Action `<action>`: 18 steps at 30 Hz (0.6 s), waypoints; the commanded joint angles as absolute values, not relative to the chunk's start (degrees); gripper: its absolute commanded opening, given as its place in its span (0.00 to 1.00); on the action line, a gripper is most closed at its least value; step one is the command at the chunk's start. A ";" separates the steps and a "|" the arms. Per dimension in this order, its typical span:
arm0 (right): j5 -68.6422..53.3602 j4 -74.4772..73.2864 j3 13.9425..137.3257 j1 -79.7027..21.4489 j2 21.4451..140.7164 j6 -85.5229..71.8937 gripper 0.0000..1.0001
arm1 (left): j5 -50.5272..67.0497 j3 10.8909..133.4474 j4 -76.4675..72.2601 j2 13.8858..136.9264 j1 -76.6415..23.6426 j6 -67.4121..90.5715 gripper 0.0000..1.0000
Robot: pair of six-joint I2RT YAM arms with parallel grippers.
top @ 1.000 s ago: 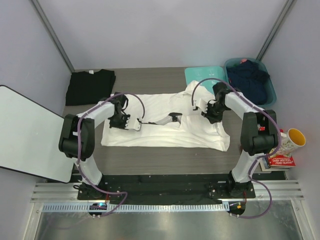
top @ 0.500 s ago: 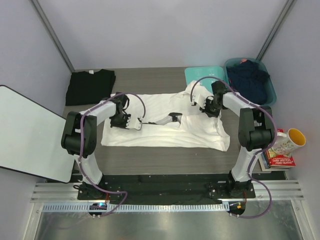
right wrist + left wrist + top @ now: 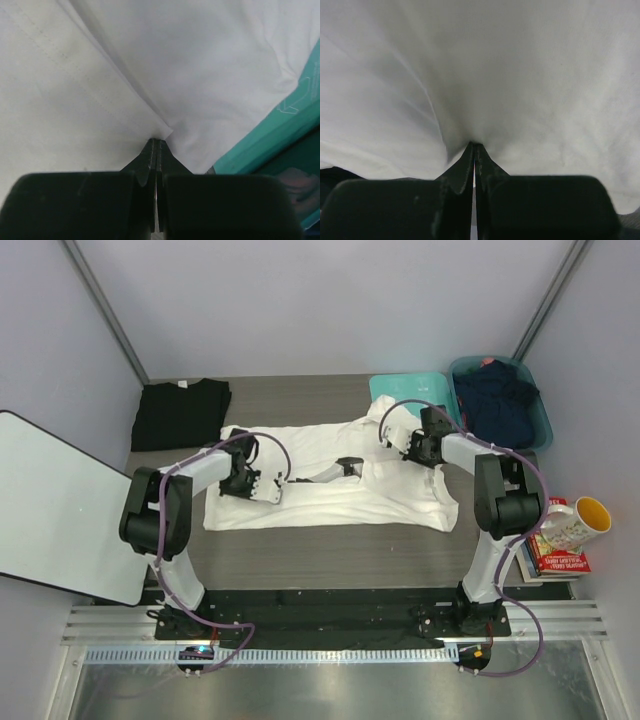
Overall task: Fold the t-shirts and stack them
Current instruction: Fold the tshirt
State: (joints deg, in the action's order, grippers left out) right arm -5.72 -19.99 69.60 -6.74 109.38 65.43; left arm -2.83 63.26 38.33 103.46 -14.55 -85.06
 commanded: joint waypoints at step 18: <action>-14.41 -47.43 75.58 -6.68 93.96 66.08 0.26 | 8.00 67.77 46.23 89.13 -14.06 -81.56 0.42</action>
State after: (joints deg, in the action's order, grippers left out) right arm -6.92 -28.67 71.59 -6.28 98.06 63.09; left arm 3.75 66.89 42.48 95.04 -13.54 -81.45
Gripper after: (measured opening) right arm 0.281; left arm 0.464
